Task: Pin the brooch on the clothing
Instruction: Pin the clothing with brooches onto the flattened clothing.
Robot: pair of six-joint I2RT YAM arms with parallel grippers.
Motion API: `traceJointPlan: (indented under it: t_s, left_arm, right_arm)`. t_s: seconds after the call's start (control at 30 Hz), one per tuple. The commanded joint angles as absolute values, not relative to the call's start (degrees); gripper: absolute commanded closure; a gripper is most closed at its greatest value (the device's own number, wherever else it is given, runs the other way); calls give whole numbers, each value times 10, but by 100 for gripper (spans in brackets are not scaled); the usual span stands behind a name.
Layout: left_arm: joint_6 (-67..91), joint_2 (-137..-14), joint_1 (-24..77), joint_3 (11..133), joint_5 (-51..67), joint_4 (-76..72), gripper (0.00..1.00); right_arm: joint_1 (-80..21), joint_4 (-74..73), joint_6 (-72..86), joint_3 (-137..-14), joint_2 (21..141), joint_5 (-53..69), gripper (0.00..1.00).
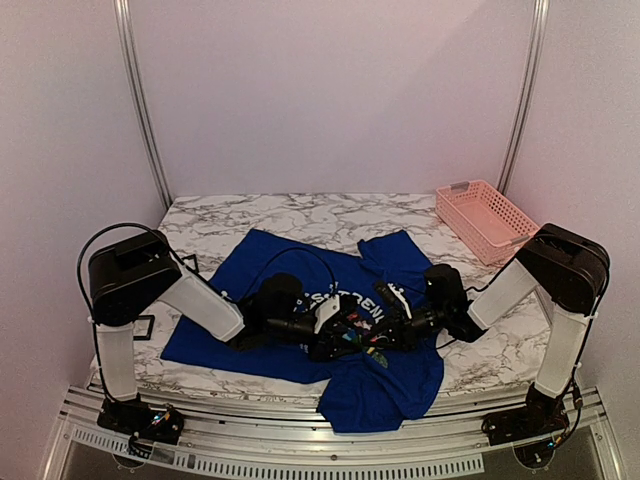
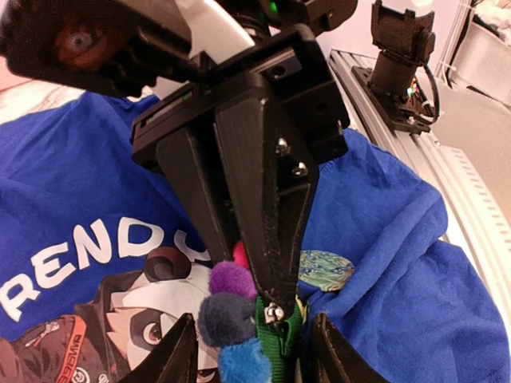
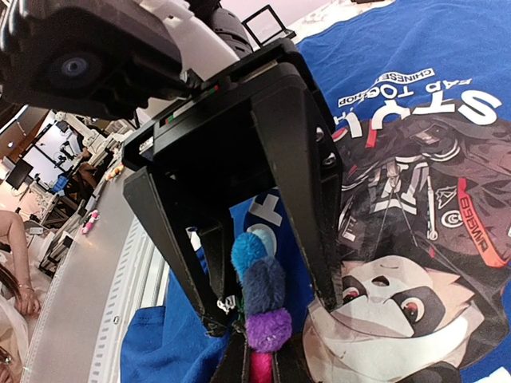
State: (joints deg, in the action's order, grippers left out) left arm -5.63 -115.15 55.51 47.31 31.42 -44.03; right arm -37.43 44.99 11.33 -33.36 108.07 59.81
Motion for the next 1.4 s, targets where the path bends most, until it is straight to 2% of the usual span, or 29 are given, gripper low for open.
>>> traceJointPlan:
  t_s: [0.0, 0.1, 0.23, 0.43, 0.5, 0.63, 0.9, 1.37]
  left_arm:
    - [-55, -1154, 557, 471, 303, -455, 53]
    - [-54, -1154, 556, 471, 305, -456, 53]
    - [-51, -1147, 556, 470, 312, -458, 37]
    - [-45, -1147, 566, 467, 286, -455, 35]
    - [-43, -1147, 569, 466, 275, -454, 36]
    - [-48, -1146, 570, 464, 280, -453, 47]
    - [-47, -1143, 557, 459, 302, -447, 55]
    - [-43, -1148, 547, 461, 323, -459, 63]
  right_arm:
    - [-374, 443, 116, -338, 1076, 602, 100]
    - [-373, 443, 117, -338, 1075, 600, 100]
    - [-372, 442, 119, -340, 1077, 598, 100]
    - [-371, 443, 122, -338, 1077, 595, 100]
    - [-372, 448, 124, -334, 1075, 594, 100]
    - [-371, 454, 126, -326, 1069, 591, 100]
    - [-371, 455, 127, -328, 1071, 592, 100]
    - [-368, 454, 124, -332, 1074, 602, 100]
